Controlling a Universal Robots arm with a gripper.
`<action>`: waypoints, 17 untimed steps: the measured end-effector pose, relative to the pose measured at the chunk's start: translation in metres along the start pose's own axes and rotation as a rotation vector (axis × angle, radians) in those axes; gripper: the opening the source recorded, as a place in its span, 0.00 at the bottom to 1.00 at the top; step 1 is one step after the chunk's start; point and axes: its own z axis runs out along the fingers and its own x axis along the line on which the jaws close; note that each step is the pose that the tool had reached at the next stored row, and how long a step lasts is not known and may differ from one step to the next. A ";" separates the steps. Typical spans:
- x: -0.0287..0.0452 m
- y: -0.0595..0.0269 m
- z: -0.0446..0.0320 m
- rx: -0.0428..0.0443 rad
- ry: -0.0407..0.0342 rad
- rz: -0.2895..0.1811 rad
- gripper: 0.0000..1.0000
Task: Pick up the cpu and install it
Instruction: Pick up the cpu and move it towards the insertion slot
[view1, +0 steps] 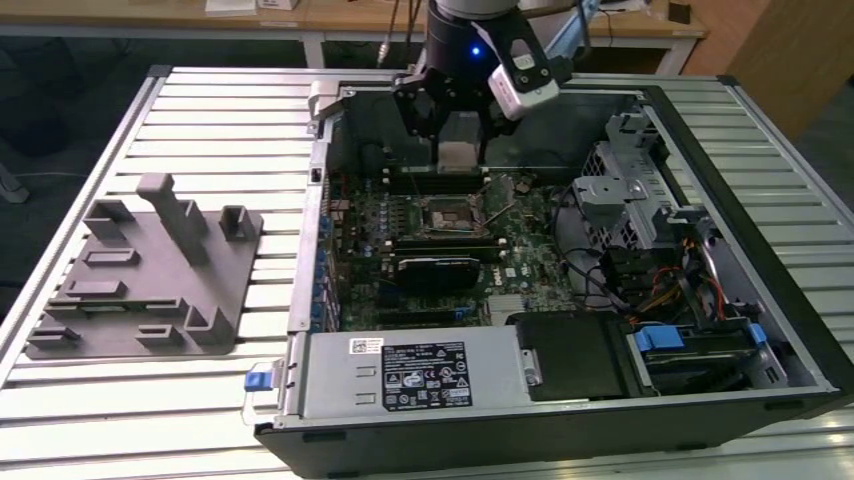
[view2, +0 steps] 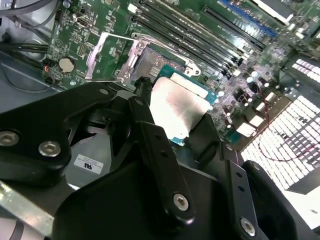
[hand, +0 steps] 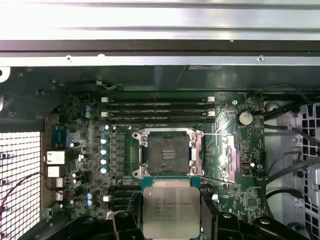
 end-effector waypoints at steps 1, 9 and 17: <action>-0.0002 0.0007 0.0015 0.0001 0.0001 0.000 0.55; -0.0007 0.0069 0.0132 0.0001 0.0002 0.000 0.55; -0.0003 0.0121 0.0240 0.0000 0.0002 0.000 0.55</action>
